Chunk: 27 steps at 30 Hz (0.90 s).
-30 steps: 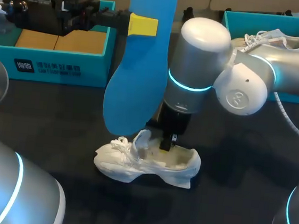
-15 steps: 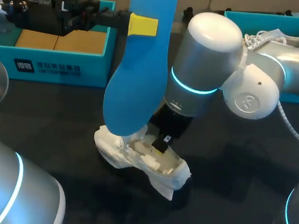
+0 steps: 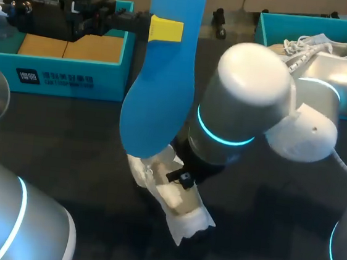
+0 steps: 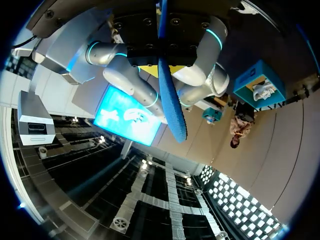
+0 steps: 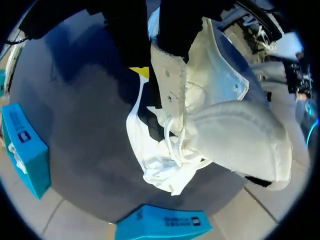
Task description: Take the shoe out of the shoebox, open the shoe tongue, remove and reinsert the insole, then place the shoe into the shoebox
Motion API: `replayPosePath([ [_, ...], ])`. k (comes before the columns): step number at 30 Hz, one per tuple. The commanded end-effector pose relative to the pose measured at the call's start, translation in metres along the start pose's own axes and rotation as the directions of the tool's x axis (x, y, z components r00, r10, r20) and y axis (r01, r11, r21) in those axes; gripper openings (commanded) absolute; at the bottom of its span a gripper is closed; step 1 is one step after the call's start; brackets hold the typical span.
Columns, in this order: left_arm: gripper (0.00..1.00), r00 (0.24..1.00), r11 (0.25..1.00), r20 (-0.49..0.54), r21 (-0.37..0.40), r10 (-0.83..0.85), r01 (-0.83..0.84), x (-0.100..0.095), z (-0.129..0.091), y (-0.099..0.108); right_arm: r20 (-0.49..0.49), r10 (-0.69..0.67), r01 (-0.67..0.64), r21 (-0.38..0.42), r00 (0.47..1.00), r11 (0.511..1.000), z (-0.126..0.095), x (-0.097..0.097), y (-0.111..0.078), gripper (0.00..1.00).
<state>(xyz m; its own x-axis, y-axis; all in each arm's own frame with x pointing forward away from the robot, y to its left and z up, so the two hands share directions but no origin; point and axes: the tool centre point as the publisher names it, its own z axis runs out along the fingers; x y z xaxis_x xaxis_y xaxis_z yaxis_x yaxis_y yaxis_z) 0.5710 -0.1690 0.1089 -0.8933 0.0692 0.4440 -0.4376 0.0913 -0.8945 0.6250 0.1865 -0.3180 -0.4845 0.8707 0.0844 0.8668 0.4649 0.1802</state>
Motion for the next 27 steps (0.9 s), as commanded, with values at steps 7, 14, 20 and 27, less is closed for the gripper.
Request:
replayPosePath([
  [7, 0.0, 1.0, 1.0, 0.0, -0.003, -0.001, 0.001, -0.001, 0.002, -0.001, 0.033, 0.063, -0.062, -0.031, 0.997, 0.998, -0.001, 0.001, -0.004, 0.0],
  [14, 0.0, 1.0, 1.0, 0.0, -0.003, -0.001, 0.001, -0.001, 0.002, -0.001, -0.029, 0.208, -0.21, -0.093, 0.978, 0.973, 0.016, -0.013, -0.011, 0.0],
  [20, 0.0, 1.0, 1.0, 0.0, -0.003, -0.001, 0.001, -0.001, 0.002, -0.001, -0.025, 0.332, -0.333, -0.114, 0.943, 0.936, 0.022, -0.017, -0.016, 0.0],
  [27, 0.0, 1.0, 1.0, 0.0, -0.003, -0.001, 0.001, -0.001, 0.002, -0.001, -0.043, 0.371, -0.373, -0.133, 0.928, 0.918, 0.025, -0.019, -0.021, 0.0],
])
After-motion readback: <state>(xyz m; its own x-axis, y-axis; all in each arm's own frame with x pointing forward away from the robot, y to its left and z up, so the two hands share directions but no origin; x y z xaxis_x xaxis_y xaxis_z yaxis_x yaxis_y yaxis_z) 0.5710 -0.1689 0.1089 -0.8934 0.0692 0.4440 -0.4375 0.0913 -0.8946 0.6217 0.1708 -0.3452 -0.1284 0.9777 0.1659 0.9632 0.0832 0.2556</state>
